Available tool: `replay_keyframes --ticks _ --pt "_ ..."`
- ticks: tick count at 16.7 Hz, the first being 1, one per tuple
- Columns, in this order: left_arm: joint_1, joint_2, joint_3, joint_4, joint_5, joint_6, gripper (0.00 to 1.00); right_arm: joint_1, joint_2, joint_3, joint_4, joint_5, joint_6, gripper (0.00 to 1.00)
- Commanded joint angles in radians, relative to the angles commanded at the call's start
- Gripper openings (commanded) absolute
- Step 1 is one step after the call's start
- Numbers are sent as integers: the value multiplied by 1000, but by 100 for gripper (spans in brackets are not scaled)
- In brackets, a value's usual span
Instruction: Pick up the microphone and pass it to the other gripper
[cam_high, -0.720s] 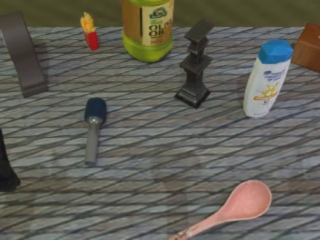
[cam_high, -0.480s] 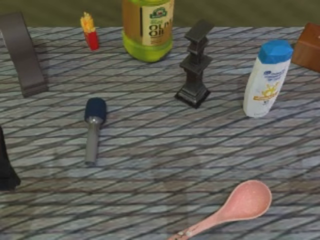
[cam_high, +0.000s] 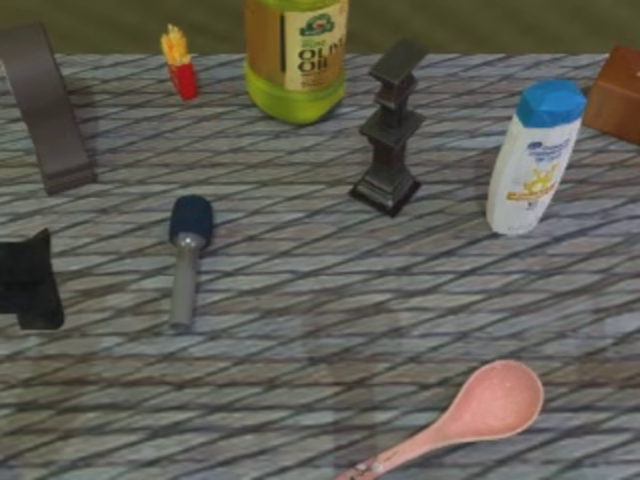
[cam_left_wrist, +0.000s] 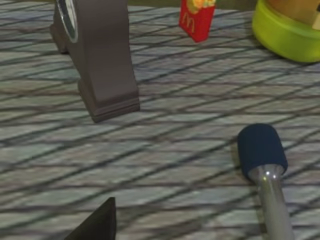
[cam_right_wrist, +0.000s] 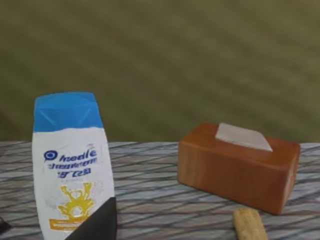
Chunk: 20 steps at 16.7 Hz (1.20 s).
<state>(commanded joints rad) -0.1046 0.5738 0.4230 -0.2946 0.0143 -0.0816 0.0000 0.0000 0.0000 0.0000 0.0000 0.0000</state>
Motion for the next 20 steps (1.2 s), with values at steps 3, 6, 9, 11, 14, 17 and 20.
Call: replay_keyframes --ticks 3,6,9,11,14,17,20 --pt "-49 325 210 -130 11 -49 100 0 0 0 0 0 0 100" --pt "-97 647 417 -254 25 -97 100 0 0 0 0 0 0 100" --pt "-140 926 596 -370 37 -139 100 0 0 0 0 0 0 100" --pt "-164 1072 692 -438 42 -161 100 0 0 0 0 0 0 100" --pt "-190 1223 793 -518 46 -184 100 0 0 0 0 0 0 100" --pt "-201 1286 835 -556 46 -195 100 0 0 0 0 0 0 100" --pt "-201 1288 835 -556 46 -195 100 0 0 0 0 0 0 100"
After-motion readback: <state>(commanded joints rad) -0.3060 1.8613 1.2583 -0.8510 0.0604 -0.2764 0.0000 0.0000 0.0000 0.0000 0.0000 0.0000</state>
